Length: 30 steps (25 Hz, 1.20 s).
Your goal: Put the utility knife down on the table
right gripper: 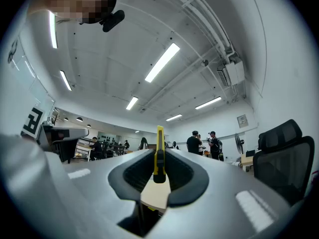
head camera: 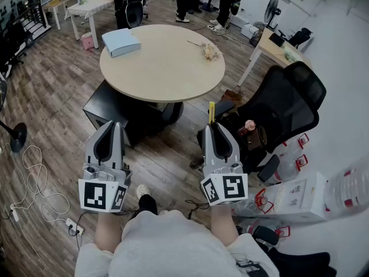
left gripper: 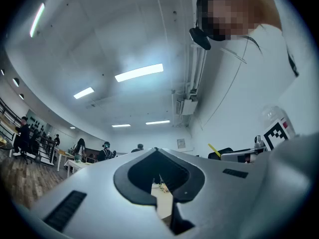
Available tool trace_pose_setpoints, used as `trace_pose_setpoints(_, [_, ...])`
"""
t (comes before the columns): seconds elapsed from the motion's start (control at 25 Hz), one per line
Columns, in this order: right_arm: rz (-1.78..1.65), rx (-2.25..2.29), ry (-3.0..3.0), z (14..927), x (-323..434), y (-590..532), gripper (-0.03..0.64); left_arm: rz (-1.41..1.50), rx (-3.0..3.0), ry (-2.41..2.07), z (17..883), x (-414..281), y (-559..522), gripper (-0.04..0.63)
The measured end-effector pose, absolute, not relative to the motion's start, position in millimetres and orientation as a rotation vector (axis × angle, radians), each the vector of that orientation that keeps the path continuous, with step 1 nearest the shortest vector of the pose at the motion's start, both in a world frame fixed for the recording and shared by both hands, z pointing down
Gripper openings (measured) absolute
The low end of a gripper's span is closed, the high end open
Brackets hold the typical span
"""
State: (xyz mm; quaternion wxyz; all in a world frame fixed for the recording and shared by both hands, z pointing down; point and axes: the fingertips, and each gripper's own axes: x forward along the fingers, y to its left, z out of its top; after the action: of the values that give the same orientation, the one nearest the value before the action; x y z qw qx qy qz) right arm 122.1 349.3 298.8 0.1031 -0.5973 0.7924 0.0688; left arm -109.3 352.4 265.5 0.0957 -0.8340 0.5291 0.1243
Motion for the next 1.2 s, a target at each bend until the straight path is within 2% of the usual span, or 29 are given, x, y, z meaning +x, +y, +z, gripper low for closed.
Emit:
trace_pose_setpoints(0.72, [0.133,-1.769,2.292,301.3,109.3,282.8,0.074,0.354,-2.468,1.587,264.2,-130.7,289.8,0.008])
trace_pose_setpoints(1.2, [0.178,-1.772,2.297,296.3,70.3,211.8,0.074,0.370,-2.457,1.569,257.8,-168.6,219.9,0.008])
